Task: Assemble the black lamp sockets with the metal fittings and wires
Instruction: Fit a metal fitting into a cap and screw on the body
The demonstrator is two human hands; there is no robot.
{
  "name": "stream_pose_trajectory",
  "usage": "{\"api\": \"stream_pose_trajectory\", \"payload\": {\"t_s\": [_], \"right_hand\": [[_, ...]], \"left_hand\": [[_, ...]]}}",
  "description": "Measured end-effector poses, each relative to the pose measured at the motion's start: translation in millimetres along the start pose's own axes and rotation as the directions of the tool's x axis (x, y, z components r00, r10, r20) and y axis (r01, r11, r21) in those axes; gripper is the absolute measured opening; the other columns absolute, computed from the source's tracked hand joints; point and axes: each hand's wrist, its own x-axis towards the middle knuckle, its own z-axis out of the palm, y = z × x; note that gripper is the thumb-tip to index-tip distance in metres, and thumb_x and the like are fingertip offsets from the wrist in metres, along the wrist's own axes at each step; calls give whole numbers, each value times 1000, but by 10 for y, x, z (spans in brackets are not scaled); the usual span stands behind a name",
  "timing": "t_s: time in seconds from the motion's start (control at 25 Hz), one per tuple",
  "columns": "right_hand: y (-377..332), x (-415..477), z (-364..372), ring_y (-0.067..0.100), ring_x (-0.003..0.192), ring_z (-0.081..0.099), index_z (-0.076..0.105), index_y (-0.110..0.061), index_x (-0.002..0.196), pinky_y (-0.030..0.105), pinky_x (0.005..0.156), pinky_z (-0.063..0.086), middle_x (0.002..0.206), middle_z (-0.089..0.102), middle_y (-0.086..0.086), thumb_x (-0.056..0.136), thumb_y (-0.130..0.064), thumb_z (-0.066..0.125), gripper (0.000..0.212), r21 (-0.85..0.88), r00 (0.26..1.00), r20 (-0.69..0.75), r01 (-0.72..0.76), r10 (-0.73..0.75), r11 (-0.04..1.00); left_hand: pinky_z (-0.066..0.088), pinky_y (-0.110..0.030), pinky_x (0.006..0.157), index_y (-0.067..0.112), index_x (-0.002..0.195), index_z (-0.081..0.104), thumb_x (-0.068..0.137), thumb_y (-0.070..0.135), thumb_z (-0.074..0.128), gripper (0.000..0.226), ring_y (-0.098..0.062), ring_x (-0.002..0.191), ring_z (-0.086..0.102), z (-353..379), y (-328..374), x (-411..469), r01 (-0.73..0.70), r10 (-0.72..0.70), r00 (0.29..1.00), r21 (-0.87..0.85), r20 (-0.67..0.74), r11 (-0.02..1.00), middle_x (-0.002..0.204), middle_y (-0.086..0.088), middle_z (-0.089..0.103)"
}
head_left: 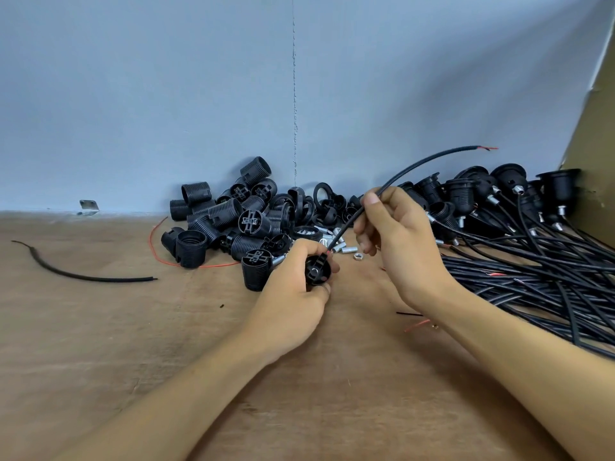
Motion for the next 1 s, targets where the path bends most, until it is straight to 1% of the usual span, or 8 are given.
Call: {"api": "stream_pose_trajectory", "payload": {"t_s": [0.08,0.16,0.28,0.4,0.52,0.64,0.76,1.0], "right_hand": [[-32,1,13,13,47,47,49,-14,85,21,48,40,62,61,-1,105,-19,45,21,63,1000,-28,3,-1,998],[-28,-24,25,14,48,48,51,-14,87,24,50,41,63,61,0,106,-20,45,21,64,1000,30,1,-3,998],[26,-94,48,15,52,52,54,-12,93,23,54,43,67,65,1,105,-22,47,17,-74,989,145,47,-36,996],[41,-127,60,12,53,55,55,-15,95,23,56,46,68,67,0,105,-25,48,16,-206,981,169,126,-92,970],[29,-120,40,12,53,55,55,-15,96,34,59,49,67,65,-2,105,-26,47,16,-222,983,143,142,-112,965],[11,-114,36,13,54,54,55,-17,96,34,60,48,68,65,-2,105,-27,47,15,-191,985,131,135,-111,972],[-9,-123,44,12,54,53,55,-16,96,38,60,49,67,64,-3,105,-27,46,17,-234,982,141,160,-129,959],[-20,-134,40,10,54,54,55,-16,97,41,61,51,67,65,-7,105,-25,46,15,-325,971,141,229,-192,918]], "left_hand": [[48,-17,90,34,101,58,92,-1,63,37,1,98,65,8,-11,8,-19,19,999,-8,-30,1000,101,19,70],[47,-21,91,32,101,60,90,2,69,33,0,98,65,12,-23,14,-30,30,999,-18,-44,999,102,19,71],[45,-20,86,30,103,62,87,9,75,30,1,96,65,19,-20,17,-42,41,998,-31,-48,999,100,20,71],[46,-23,85,31,102,63,85,12,78,29,-3,95,66,16,-15,24,-42,38,997,-53,-63,998,100,17,72],[47,-18,83,29,103,64,86,11,77,28,-2,97,66,16,-12,17,-44,40,997,-59,-63,997,101,18,72],[47,-12,81,26,105,64,86,8,77,29,-1,97,66,9,-14,13,-51,47,997,-61,-60,997,100,18,72],[46,-8,79,24,104,64,86,6,76,28,-1,95,66,0,-8,8,-55,51,997,-63,-61,997,99,17,72],[50,-14,79,27,102,63,88,9,75,26,-1,93,66,-1,-4,5,-45,40,997,-87,-59,995,98,16,73]]}}
